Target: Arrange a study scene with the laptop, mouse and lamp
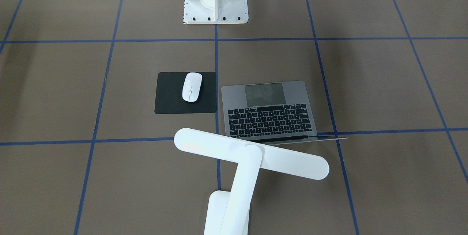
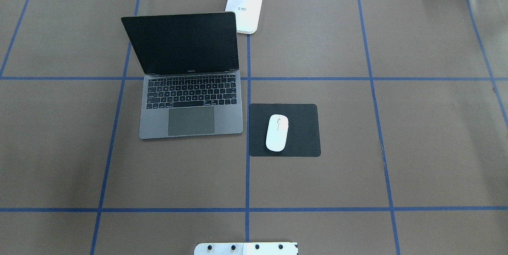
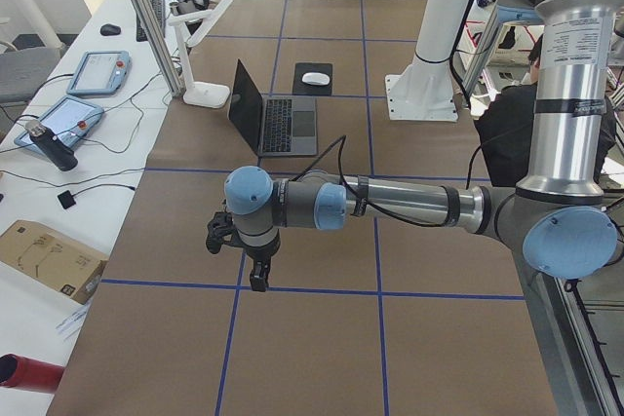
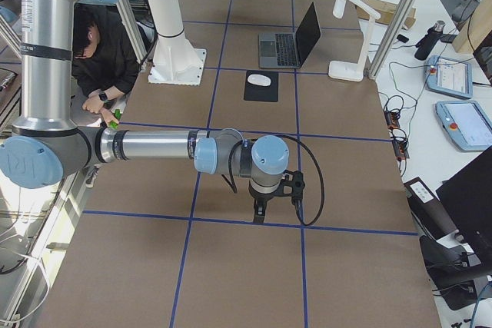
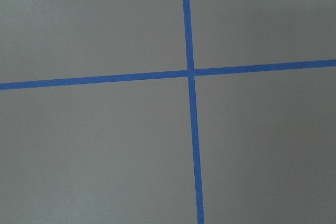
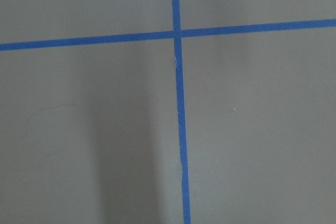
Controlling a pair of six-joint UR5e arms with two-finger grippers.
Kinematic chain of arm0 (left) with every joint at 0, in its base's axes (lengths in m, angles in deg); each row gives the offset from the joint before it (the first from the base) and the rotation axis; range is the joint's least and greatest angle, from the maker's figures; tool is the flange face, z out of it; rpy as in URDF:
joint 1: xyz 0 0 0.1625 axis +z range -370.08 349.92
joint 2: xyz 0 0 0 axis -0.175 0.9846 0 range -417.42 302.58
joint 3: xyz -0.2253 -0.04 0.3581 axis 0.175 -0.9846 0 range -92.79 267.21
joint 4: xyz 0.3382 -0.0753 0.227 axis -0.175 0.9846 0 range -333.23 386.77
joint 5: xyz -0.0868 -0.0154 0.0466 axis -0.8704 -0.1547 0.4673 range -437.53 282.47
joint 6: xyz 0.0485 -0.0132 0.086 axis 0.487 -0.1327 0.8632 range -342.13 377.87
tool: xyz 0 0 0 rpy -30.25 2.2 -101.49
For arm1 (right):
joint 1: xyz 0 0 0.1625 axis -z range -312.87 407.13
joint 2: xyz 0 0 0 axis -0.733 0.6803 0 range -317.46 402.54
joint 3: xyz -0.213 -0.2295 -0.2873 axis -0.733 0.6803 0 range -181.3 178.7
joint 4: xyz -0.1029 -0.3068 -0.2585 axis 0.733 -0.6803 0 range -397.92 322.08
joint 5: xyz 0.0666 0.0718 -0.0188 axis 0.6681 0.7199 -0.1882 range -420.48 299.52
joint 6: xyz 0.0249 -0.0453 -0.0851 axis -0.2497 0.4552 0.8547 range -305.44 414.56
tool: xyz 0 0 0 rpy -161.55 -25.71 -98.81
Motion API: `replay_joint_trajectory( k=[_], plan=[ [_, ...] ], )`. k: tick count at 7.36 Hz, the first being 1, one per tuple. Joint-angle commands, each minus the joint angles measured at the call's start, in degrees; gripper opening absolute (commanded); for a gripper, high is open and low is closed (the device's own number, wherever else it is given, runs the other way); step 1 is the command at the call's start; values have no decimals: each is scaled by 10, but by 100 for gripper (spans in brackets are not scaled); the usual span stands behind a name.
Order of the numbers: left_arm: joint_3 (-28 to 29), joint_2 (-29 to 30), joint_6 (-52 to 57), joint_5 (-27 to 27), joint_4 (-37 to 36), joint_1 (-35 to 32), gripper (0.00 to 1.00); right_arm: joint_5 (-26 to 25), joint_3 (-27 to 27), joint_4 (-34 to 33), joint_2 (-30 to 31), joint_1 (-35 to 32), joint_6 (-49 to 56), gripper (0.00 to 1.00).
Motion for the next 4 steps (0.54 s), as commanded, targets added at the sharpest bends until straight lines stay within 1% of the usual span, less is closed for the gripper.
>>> replay_joint_trajectory(
  k=[1, 4],
  plan=[
    [-1, 0, 0, 0, 0, 0, 99, 2, -4, 1, 1, 0, 0, 100],
    [-1, -3, 0, 0, 1, -1, 99, 0, 0, 1, -14, 1, -12, 100]
  ],
)
